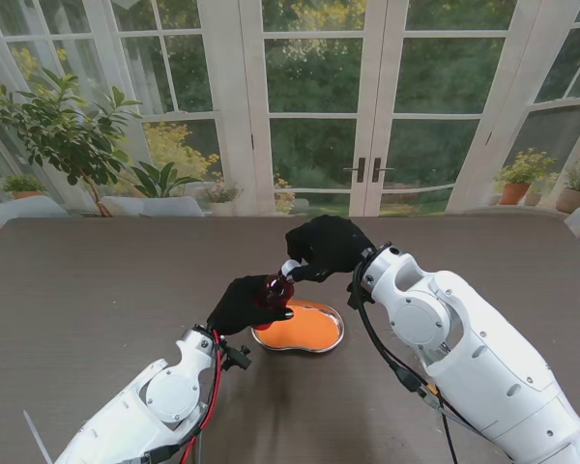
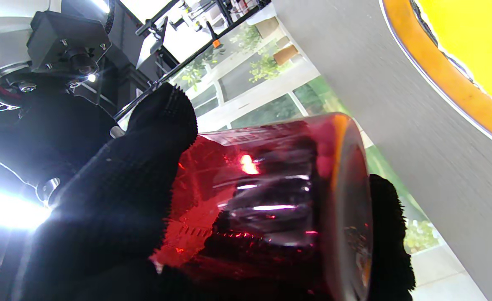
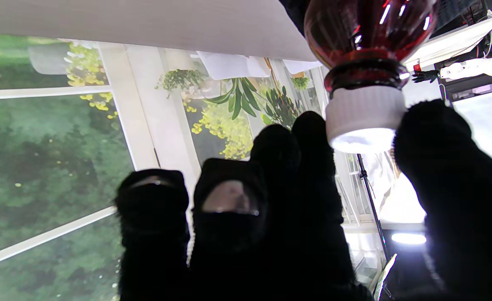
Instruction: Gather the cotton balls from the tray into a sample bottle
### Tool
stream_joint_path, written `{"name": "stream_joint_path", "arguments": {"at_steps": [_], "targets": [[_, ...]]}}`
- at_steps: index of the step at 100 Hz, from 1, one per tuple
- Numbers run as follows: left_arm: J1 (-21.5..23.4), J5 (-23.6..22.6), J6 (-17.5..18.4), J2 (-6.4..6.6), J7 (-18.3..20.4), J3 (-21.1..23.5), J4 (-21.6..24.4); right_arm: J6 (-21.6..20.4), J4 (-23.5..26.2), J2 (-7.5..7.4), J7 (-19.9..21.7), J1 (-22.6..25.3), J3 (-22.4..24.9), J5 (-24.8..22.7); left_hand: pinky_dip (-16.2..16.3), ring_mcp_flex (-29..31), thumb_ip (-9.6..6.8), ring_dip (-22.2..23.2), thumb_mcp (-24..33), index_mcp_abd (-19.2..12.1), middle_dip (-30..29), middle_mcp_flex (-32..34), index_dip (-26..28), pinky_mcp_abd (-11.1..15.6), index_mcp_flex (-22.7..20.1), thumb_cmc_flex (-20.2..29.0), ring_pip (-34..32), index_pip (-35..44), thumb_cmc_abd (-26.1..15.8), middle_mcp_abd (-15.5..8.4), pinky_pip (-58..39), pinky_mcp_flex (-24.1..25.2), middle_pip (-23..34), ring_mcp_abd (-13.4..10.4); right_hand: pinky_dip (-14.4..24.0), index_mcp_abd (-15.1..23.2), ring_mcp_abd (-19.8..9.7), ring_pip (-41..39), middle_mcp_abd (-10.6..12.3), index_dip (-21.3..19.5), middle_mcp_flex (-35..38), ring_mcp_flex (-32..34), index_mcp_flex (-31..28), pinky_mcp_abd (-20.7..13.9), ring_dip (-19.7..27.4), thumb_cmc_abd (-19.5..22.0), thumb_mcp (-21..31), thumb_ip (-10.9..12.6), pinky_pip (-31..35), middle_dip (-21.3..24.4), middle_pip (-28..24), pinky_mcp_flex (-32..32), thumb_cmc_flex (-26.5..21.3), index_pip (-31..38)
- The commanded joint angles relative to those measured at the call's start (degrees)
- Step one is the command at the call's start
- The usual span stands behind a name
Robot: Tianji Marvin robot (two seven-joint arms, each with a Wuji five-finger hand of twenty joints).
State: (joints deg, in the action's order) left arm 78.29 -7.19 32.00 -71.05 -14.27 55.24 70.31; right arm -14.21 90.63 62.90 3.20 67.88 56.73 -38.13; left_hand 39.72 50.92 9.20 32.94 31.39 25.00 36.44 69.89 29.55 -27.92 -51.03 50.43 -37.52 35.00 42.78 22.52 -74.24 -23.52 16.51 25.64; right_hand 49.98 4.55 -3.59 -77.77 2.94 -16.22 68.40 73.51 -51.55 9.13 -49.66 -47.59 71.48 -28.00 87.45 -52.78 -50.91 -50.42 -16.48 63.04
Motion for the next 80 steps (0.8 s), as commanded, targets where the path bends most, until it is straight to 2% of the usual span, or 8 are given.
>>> {"name": "stream_joint_path", "arguments": {"at_steps": [1, 22, 37, 80], "targets": [[-0.28, -0.18, 0.41, -0.14, 1.3, 0.06, 0.48, -0.52, 0.06, -0.18, 1.55, 0.02, -0.39, -0.69, 1.01, 0.17, 1.55, 0.42, 16.48, -17.04, -0.65, 5.02, 0.05, 2.16, -9.74, 9.54, -0.56, 7.35, -12.9, -7.32, -2.4, 0.61, 1.76, -1.35, 0.53, 4.9, -1.11, -0.54, 1.66, -2.94, -0.03, 2.08, 0.47, -1.19, 0.35, 4.54, 4.49, 7.22, 2.71, -0.68, -1.06, 0.24, -5.18, 6.03], [-0.58, -0.1, 0.54, 0.04, 2.02, -0.05, 0.46, -0.49, 0.47, -0.38, 2.23, -0.08, -0.44, -1.4, 1.01, 0.15, 1.56, 0.4, 16.47, -17.04, -0.67, 5.02, 0.04, 2.19, -9.65, 9.58, -0.53, 7.32, -12.93, -7.23, -2.38, 0.64, 1.75, -1.32, 0.59, 4.71, -1.31, -0.66, 1.65, -3.85, -0.56, 2.12, 1.85, -1.38, 0.29, 6.27, 4.2, 7.59, 2.67, -0.65, -1.06, 0.42, -4.57, 6.81], [-0.65, -0.08, 0.64, 0.02, 2.01, -0.09, 0.42, -0.26, 0.7, -0.5, 3.04, 0.01, -0.43, -1.04, 1.01, 0.13, 1.55, 0.4, 16.49, -16.98, -0.7, 5.0, 0.06, 2.19, -9.7, 9.65, -0.52, 7.34, -12.93, -7.19, -2.38, 0.64, 1.74, -1.26, 0.88, 4.04, -0.38, -1.31, 1.22, -4.02, -0.4, 2.08, 1.72, -0.99, 0.04, 6.82, 3.34, 7.28, 3.03, -0.31, -1.03, 0.79, -2.86, 7.15], [-0.82, 0.1, 0.7, -0.12, 1.75, -0.18, 0.46, 0.36, 0.26, -0.04, 0.63, 0.4, -0.91, -1.57, 0.98, 0.11, 1.57, 0.39, 16.43, -16.98, -0.7, 4.98, 0.05, 2.22, -9.68, 9.61, -0.49, 7.35, -12.95, -7.28, -2.32, 0.73, 1.74, -1.33, 1.11, 4.85, -0.33, -4.5, 0.83, -5.08, 2.79, 2.07, -2.86, 0.29, -1.0, 2.52, 0.94, 6.9, 3.48, 0.95, -1.85, -0.04, 0.58, 6.88]]}}
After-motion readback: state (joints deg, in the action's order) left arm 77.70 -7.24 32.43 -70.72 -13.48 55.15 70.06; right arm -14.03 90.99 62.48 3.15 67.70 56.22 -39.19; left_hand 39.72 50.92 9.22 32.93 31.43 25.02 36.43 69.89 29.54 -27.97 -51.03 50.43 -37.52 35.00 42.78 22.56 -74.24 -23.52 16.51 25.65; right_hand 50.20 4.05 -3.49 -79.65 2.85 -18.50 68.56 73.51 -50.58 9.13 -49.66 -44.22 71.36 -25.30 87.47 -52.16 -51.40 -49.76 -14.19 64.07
